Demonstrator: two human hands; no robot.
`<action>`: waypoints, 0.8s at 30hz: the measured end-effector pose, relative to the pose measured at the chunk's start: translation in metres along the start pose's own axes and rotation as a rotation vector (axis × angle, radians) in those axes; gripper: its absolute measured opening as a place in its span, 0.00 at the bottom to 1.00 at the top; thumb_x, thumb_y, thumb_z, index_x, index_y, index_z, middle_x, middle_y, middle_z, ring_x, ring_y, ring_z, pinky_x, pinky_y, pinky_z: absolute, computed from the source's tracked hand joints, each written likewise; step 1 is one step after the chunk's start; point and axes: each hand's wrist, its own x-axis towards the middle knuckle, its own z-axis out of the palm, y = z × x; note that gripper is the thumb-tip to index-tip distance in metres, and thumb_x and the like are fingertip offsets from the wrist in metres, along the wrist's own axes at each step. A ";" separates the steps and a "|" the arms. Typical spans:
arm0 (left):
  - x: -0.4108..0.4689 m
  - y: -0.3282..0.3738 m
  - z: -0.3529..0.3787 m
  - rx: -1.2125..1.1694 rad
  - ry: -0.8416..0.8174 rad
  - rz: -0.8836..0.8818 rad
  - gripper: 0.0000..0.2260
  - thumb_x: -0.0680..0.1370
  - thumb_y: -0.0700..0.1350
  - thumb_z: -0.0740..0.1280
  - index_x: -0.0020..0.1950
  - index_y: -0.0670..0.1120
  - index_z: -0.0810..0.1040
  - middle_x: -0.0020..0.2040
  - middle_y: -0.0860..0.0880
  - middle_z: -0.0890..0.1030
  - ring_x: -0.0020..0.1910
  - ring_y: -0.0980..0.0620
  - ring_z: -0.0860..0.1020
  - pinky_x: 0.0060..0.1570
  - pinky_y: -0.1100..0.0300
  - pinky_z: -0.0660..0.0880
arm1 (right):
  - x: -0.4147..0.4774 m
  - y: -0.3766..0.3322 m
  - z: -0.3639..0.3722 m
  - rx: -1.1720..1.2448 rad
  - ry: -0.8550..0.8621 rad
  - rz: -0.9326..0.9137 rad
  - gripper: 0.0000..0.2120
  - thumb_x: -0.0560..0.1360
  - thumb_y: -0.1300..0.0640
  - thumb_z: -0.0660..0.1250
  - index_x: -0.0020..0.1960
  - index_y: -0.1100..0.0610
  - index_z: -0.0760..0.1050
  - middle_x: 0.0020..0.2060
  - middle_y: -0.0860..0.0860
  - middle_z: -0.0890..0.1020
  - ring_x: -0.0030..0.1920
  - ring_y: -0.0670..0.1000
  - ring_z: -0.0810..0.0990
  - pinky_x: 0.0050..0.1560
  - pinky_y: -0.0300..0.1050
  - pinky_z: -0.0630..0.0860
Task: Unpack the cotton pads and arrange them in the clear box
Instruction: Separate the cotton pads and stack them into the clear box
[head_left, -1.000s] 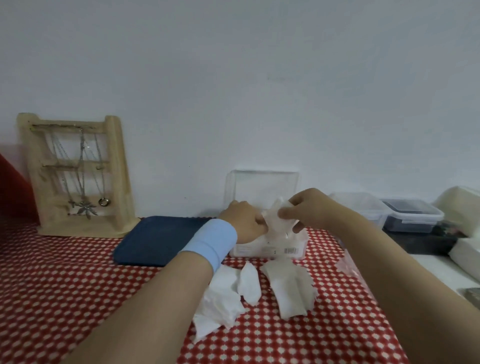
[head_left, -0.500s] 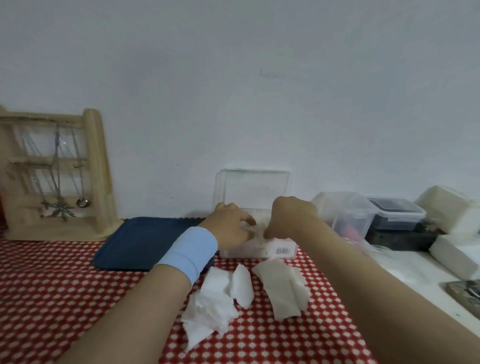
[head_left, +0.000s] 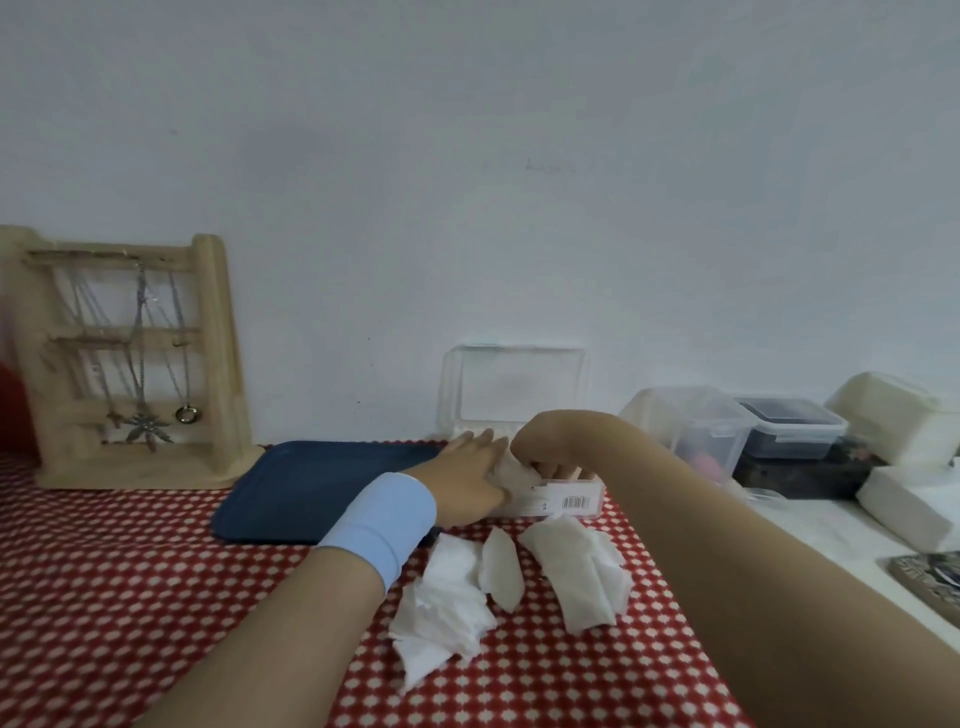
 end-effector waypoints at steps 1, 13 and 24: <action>0.001 -0.001 -0.001 0.005 0.008 0.002 0.33 0.84 0.50 0.59 0.84 0.50 0.45 0.84 0.52 0.43 0.83 0.51 0.41 0.80 0.51 0.46 | 0.001 0.003 -0.002 -0.001 0.004 0.000 0.18 0.82 0.59 0.54 0.67 0.63 0.75 0.63 0.56 0.81 0.63 0.57 0.80 0.51 0.48 0.77; 0.005 0.022 0.001 0.155 -0.001 0.066 0.31 0.84 0.55 0.58 0.84 0.50 0.48 0.84 0.52 0.47 0.83 0.51 0.45 0.79 0.51 0.47 | 0.020 0.037 0.007 0.087 0.259 -0.159 0.13 0.78 0.62 0.61 0.36 0.65 0.75 0.34 0.56 0.78 0.32 0.50 0.74 0.36 0.36 0.75; -0.008 0.017 0.004 0.061 0.084 -0.042 0.32 0.85 0.55 0.55 0.84 0.49 0.42 0.84 0.52 0.41 0.82 0.53 0.41 0.80 0.55 0.42 | 0.019 0.064 0.039 -0.627 0.315 -0.405 0.21 0.83 0.49 0.52 0.74 0.53 0.62 0.66 0.59 0.67 0.67 0.62 0.65 0.67 0.64 0.68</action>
